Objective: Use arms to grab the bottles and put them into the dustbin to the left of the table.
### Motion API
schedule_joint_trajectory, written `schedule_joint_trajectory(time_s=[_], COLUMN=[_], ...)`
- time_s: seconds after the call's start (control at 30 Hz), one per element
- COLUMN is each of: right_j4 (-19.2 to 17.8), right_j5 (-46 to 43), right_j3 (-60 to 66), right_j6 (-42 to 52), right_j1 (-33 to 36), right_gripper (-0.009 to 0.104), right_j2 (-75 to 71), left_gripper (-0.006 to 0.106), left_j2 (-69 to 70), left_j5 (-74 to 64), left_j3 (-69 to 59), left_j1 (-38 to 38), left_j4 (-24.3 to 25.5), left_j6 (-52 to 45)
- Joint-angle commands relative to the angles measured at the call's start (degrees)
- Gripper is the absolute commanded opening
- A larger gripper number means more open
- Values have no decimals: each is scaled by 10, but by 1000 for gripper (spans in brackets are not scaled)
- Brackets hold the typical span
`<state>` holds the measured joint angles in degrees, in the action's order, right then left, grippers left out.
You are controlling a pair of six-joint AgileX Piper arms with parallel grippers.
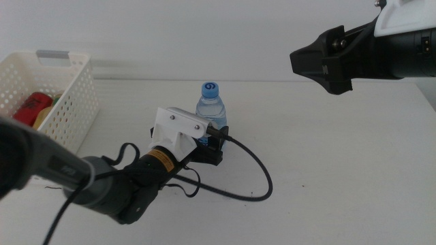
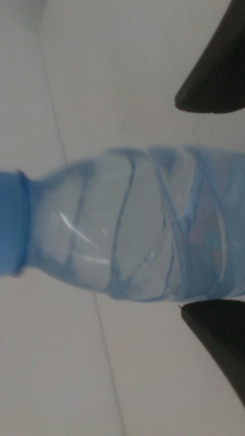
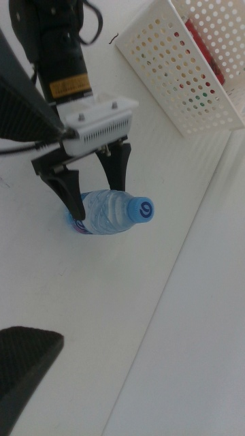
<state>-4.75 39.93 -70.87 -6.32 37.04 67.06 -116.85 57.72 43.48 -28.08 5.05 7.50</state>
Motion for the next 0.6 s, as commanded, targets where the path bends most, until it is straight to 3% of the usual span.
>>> schedule_joint_trajectory(time_s=[0.0,0.47,0.57], right_j4=[-7,-7,-7], right_j5=[-6,-6,-6], right_j3=[-4,-4,-4], right_j6=[1,1,1], right_j1=[-5,-5,-5], right_gripper=[87,87,87], right_j2=[1,1,1], left_gripper=[94,94,85], left_j2=[-21,-111,-108], left_j5=[1,-2,-2], left_j3=[21,117,117], left_j1=[2,13,13], left_j4=[-15,-15,-19], left_j6=[2,2,4])
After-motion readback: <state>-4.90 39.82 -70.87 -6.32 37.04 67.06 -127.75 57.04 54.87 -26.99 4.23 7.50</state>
